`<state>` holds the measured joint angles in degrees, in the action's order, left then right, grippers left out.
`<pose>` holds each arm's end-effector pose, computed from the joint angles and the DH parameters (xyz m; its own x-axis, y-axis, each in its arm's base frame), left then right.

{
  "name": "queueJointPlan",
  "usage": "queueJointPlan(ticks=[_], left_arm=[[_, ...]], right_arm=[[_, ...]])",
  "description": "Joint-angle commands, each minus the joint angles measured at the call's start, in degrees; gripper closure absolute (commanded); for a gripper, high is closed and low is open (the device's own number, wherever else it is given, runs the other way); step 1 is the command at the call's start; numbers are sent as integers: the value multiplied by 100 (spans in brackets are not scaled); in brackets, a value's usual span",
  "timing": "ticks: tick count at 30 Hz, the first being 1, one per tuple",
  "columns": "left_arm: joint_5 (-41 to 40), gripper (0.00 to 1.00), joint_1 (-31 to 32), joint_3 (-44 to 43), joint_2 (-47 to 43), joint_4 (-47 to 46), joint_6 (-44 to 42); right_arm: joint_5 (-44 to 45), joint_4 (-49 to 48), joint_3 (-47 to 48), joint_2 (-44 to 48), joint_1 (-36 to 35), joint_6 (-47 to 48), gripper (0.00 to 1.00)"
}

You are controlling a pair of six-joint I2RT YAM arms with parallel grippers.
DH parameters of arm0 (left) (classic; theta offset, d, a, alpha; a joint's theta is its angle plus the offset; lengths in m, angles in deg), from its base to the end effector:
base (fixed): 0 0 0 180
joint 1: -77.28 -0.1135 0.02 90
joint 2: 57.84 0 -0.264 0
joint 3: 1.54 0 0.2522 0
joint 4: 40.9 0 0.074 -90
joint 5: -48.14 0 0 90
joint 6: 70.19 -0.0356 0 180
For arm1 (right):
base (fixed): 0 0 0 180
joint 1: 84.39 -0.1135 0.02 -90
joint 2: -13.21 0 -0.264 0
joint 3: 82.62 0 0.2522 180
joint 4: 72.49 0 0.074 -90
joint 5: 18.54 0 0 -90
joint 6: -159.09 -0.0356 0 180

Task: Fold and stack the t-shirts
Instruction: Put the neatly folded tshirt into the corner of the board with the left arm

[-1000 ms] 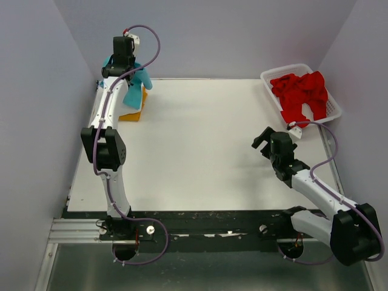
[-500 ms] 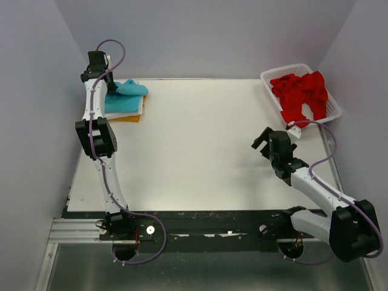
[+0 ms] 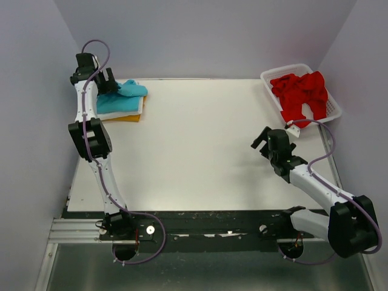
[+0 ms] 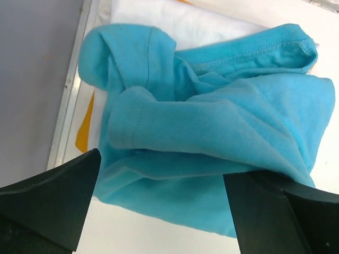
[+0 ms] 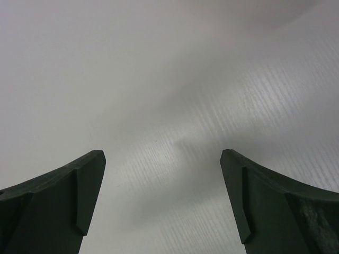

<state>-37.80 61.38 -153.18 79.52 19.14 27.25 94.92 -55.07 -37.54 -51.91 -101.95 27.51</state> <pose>0.5152 0.1441 0.2761 -0.6540 -0.3206 -0.6852 -0.3131 0.9393 -0.1406 0.2241 0.0560 0.2017 -0.4175 0.5064 -0.7545 0.4032 0.8473 0.3457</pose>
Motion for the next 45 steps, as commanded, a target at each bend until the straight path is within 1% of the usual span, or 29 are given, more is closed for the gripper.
queueJointPlan(ticks=[1, 4, 5, 7, 10, 14, 16, 18, 20, 21, 23, 25, 26, 28, 30, 32, 36, 42, 44, 45], left_arm=[[-180, 2, -181, 355, -615, 235, 751], [-433, 1, -319, 250, -791, 880, 1486], [-631, 2, -338, 310, -877, 1063, 1714], [-647, 1, -362, 638, -1135, 1166, 2110], [-485, 1, -361, 1164, -1580, 1094, 2345], [-594, 1, -353, 1552, -2091, 1189, 2397], [-269, 1, -341, 1994, -2438, 898, 2271], [476, 1, -330, 2589, -2818, 422, 2113], [1420, 1, -265, 3026, -2959, -41, 1941], [1609, 1, -201, 3064, -2942, -184, 1896], [1781, 1, -58, 2829, -2744, -193, 1757], [1742, 3, 28, 2336, -2384, 51, 1695], [1721, 6, 47, 2077, -2143, 244, 1647], [1525, 15, 61, 1651, -1817, 490, 1605], [1421, 26, 65, 1443, -1605, 550, 1541], [1307, 31, 67, 1280, -1455, 650, 1449], [993, 35, 67, 1221, -1298, 672, 1299], [834, 37, 70, 1086, -998, 700, 1153], [841, 40, 64, 927, -876, 727, 1104], [843, 45, 69, 853, -834, 724, 1110]], right_arm=[[140, 144, 180, -43, 1, -108, 0], [144, 157, 200, -48, -2, -95, 0], [153, 144, 194, -51, 3, -91, 0], [141, 121, 200, -53, -1, -92, 0], [115, 101, 201, -32, -2, -34, 0], [167, 117, 162, 55, 3, 12, 0], [189, 86, 121, 110, 0, 17, 0], [193, -12, 58, 117, -2, 19, 0], [151, -49, 61, 65, -2, 17, 0], [109, -51, 75, 37, 4, 16, 0], [52, -41, 104, -37, 5, 27, 0], [40, -41, 120, -65, -1, 27, 0], [44, -32, 122, -72, 0, 27, 0], [60, -23, 115, -51, -2, 27, 0], [100, -32, 102, -22, -1, 36, 0], [163, -24, 106, -7, -2, 61, 0], [234, -14, 103, -7, -2, 68, 0], [267, -32, 107, -111, -3, 69, 0], [268, -32, 111, -162, -6, 89, 0], [279, -32, 115, -177, -1, 84, 0]])
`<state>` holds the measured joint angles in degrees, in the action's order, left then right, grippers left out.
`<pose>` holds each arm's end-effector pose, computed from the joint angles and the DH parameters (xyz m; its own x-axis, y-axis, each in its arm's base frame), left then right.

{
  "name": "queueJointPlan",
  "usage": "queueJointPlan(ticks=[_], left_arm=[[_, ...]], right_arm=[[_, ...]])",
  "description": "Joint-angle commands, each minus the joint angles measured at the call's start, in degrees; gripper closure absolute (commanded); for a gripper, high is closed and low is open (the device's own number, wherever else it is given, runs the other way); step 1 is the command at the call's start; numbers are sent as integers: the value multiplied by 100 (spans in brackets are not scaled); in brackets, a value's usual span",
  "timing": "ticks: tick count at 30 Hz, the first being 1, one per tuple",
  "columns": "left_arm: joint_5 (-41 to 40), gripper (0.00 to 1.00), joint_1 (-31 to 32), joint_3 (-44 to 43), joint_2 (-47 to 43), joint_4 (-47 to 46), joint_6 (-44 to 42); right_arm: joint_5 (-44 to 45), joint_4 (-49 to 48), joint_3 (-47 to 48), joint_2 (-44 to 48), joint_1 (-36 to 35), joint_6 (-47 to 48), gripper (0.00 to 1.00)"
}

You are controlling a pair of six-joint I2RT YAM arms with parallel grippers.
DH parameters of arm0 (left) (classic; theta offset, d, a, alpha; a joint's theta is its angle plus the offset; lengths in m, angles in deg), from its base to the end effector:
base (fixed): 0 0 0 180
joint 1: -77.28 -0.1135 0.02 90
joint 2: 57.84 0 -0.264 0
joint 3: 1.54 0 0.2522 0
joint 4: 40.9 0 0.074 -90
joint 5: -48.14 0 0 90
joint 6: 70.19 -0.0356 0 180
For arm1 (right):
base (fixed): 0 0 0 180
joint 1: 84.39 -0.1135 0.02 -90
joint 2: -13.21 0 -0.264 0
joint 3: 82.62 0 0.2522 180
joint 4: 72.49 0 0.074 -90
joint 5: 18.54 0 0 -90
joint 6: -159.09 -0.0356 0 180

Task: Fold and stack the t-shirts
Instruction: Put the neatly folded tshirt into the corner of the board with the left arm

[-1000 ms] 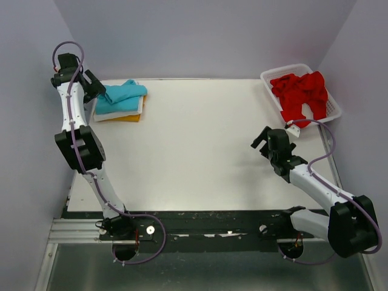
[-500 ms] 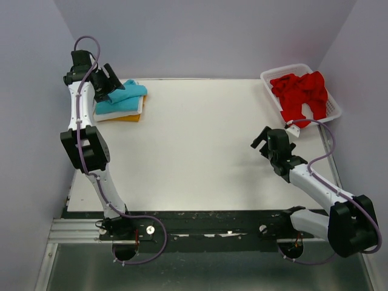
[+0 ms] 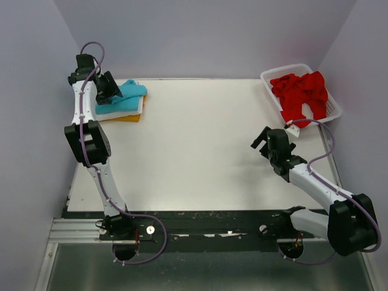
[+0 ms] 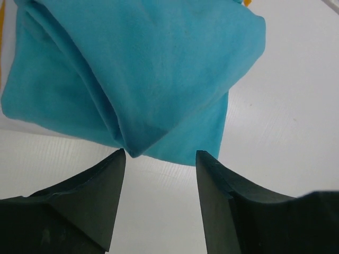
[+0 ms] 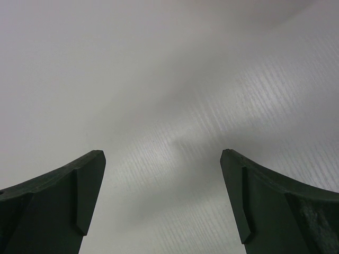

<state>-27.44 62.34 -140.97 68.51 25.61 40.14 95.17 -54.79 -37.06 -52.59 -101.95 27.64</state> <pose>0.4726 0.1169 0.2961 -0.6907 -0.5326 -0.4892 -0.3693 0.8414 -0.3945 0.2260 0.0565 0.2015 -0.4221 0.5021 -0.7548 0.4076 0.8488 0.3368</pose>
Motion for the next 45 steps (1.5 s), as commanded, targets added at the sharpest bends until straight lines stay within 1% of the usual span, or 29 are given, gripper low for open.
queueJointPlan(ticks=[1, 2, 9, 10, 12, 14, 15, 19, 21, 23, 27, 32, 36, 40, 43, 45], left_arm=[[-187, 50, -32, -428, 314, 62, -187], [-185, 54, -27, -497, 348, 68, -201], [-200, 53, -28, -794, 568, 110, -285], [-197, 55, -31, -817, 599, 119, -285], [-76, 68, -33, -810, 636, 86, -330], [79, 92, -27, -787, 668, 28, -353], [139, 100, -27, -784, 672, -4, -346], [379, 100, -31, -793, 614, -189, -289], [392, 100, -44, -818, 568, -385, -109], [411, 100, -91, -868, 550, -615, 199], [557, 100, -327, -993, 631, -1250, 1156], [982, 100, -544, -1178, 1007, -2228, 2167], [944, 100, -554, -1488, 1419, -2931, 2770], [871, 100, -554, -1510, 1751, -3743, 3337], [689, 100, -554, -1584, 1896, -3890, 3558], [291, 100, -546, -1575, 1879, -3834, 3623]], right_arm=[[266, -60, 73, -119, -5, 71, 0], [269, -61, 67, -126, 0, 84, 0], [358, -8, 66, -55, -1, 84, 0], [365, -8, 71, -48, -3, 79, 0], [389, -8, 57, -19, 6, 82, 0], [410, -5, 48, -6, -2, 78, 0], [416, 3, 62, -6, 0, 80, 0], [473, 27, 49, 17, 0, 68, 0], [494, 19, 45, 20, -4, 66, 0], [507, 20, 53, 13, -2, 57, 0], [571, 62, 80, 21, -6, 54, 0], [742, 135, 159, 24, -2, 29, 0], [844, 226, 244, 8, -2, -19, 0], [890, 302, 326, -21, -2, -101, 0], [871, 335, 372, -56, -2, -153, 0], [874, 342, 390, -94, -2, -153, 0]])
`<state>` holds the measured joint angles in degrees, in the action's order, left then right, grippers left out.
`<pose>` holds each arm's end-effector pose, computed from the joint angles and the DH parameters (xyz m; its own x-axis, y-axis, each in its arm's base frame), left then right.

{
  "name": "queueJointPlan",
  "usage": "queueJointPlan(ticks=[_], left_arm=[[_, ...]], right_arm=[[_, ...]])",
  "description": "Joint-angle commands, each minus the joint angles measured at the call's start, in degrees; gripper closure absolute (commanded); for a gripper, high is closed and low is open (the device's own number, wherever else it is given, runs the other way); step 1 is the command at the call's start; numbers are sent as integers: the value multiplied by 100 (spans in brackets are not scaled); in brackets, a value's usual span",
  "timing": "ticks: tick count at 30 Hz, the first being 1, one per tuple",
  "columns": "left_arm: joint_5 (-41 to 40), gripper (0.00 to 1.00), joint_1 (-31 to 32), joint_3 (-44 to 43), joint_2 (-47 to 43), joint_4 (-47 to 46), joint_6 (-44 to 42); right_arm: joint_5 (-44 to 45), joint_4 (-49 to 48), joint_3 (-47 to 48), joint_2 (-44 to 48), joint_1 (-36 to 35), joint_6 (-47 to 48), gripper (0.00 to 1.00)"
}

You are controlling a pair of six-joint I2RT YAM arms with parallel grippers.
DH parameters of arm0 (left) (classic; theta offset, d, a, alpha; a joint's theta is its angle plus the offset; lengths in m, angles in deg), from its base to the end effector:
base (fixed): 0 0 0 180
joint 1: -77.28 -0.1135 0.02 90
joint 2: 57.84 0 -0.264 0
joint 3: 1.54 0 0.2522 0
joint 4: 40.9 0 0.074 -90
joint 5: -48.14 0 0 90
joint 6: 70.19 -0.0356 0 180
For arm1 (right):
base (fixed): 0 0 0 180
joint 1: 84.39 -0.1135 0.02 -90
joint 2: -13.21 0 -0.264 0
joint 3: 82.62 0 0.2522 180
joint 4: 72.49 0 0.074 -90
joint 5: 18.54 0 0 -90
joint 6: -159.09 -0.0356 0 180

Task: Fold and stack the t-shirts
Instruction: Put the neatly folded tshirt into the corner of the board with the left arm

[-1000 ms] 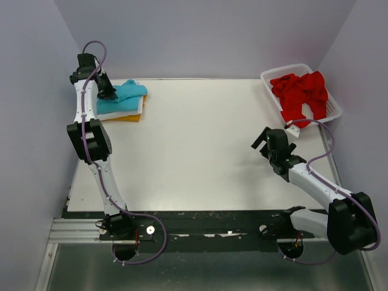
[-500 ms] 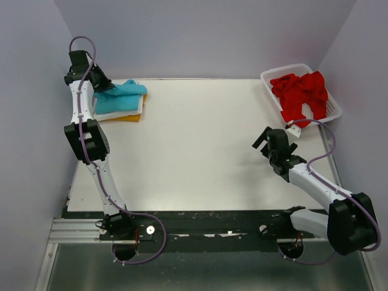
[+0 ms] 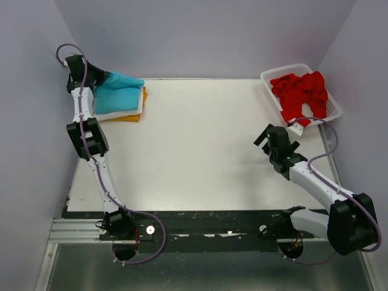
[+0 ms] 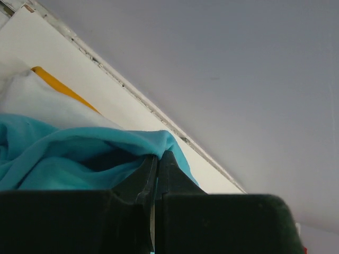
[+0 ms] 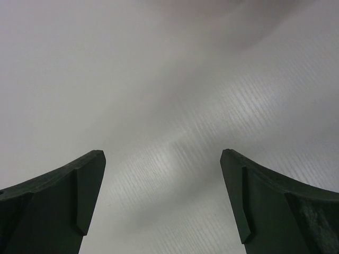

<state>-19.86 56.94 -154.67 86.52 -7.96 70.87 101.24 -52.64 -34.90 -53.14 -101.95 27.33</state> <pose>0.5498 0.1896 0.2620 -0.2399 -0.8580 -0.4541 -0.2998 0.5104 -0.8060 0.2296 0.0541 0.2095 -0.3700 0.4892 -0.7898 0.4763 0.8298 0.2908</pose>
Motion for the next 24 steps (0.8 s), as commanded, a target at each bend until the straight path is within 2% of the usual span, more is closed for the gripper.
queueJointPlan(ticks=[1, 7, 11, 13, 19, 20, 21, 22, 23, 24], left_arm=[[-647, 100, -5, -192, 53, -433, 558], [-1621, 100, -15, -193, 3, -241, 656], [-1501, 100, -6, -310, 148, -420, 737], [-1465, 94, 8, -276, 169, -504, 794], [-2069, 92, -7, -285, 165, -426, 734], [-1938, 87, -20, -222, 163, -571, 729], [-1787, 73, -26, -191, 152, -698, 752], [-1691, 45, -23, -202, 140, -680, 797], [-1609, 5, -21, -226, 111, -650, 793], [-1607, 1, 4, -231, 43, -577, 779]], right_arm=[[269, 145, 198, -57, -2, -133, 0], [283, 213, 276, -182, -2, -121, 0], [321, 272, 287, -200, 3, -111, 0], [345, 270, 293, -208, 1, -127, 0], [319, 280, 318, -281, 1, -132, 0], [326, 281, 322, -302, 3, -117, 0], [340, 288, 335, -335, 1, -105, 0], [344, 296, 347, -353, 0, -98, 0], [337, 299, 364, -380, 2, -96, 0], [323, 297, 374, -405, -2, -96, 0]])
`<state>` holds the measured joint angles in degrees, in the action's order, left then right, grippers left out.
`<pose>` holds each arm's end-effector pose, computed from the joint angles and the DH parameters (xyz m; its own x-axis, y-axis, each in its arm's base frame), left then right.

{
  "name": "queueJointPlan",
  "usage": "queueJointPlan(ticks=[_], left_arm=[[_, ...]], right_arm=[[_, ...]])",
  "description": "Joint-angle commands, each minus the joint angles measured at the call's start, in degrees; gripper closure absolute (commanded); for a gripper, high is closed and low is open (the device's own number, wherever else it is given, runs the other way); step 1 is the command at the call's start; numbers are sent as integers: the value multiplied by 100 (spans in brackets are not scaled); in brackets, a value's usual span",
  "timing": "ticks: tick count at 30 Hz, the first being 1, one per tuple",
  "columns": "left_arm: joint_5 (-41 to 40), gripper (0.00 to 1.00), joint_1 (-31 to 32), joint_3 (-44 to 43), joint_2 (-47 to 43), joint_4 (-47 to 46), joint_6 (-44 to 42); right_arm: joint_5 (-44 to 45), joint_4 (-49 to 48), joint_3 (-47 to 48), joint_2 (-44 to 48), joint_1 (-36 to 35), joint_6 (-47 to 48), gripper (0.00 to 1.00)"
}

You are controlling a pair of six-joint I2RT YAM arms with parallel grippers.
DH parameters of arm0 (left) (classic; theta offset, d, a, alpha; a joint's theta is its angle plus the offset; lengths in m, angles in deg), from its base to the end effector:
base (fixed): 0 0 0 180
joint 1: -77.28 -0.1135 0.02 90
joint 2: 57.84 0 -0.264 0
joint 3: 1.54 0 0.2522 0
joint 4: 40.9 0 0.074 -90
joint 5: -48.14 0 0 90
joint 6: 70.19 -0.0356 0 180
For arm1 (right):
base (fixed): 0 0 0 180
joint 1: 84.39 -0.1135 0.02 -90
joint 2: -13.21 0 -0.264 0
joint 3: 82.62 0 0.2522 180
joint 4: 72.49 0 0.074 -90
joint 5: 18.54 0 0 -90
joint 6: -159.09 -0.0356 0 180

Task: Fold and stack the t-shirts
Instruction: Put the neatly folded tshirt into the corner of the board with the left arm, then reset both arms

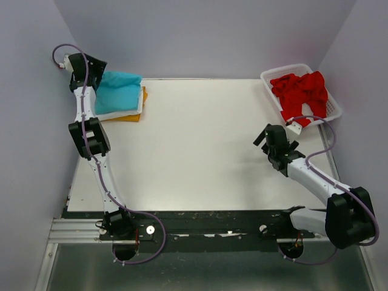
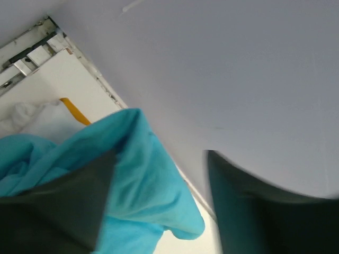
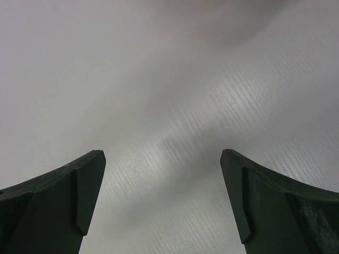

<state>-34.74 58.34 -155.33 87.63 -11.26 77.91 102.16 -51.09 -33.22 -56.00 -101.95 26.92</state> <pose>0.5584 0.1870 0.2599 -0.0010 -0.8910 -0.4540 -0.4044 0.4156 -0.8147 0.2365 0.0558 0.2059 -0.3939 0.4808 -0.7834 0.5008 0.8269 0.2558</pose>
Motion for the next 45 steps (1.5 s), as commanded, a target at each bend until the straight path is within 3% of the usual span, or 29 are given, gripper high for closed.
queueJointPlan(ticks=[1, 5, 11, 14, 19, 23, 25, 31, 33, 38, 45], left_arm=[[-123, 1, -110, -155, -168, -177, 1], [-87, 1, 19, 48, -849, -7, -679], [5, 1, 189, 1438, -2165, -111, -1157], [465, 1, 256, 1743, -2350, -180, -1326], [1507, 1, 376, 1301, -2051, 690, -1640], [1106, 1, 842, 1332, -2595, 1870, -2519], [928, 1, 1119, 2426, -3447, 1745, -2636], [346, 1, 2199, 7555, -7009, -383, -2523], [25, 1, 2586, 8553, -7885, -427, -2457], [-575, 1, 3293, 10172, -9411, -137, -2171], [-1017, 2, 3353, 10673, -10329, 588, -2255]], right_arm=[[201, 152, 224, -142, -2, -50, 0], [75, 194, 229, -113, -1, -7, 0], [-103, 79, 35, 85, 0, 2, 0], [-242, -6, -43, 152, -1, 2, 0], [-446, 46, -118, 357, -1, 114, 0], [-468, 94, -175, 684, -1, 312, 0], [-534, 106, -218, 852, -2, 328, 0], [-975, 188, -395, 1349, -6, 450, 0], [-1097, 246, -426, 1473, -6, 457, 0], [-1289, 325, -562, 1739, -10, 508, 0], [-1453, -40, -1103, 2218, -13, 481, 0]])
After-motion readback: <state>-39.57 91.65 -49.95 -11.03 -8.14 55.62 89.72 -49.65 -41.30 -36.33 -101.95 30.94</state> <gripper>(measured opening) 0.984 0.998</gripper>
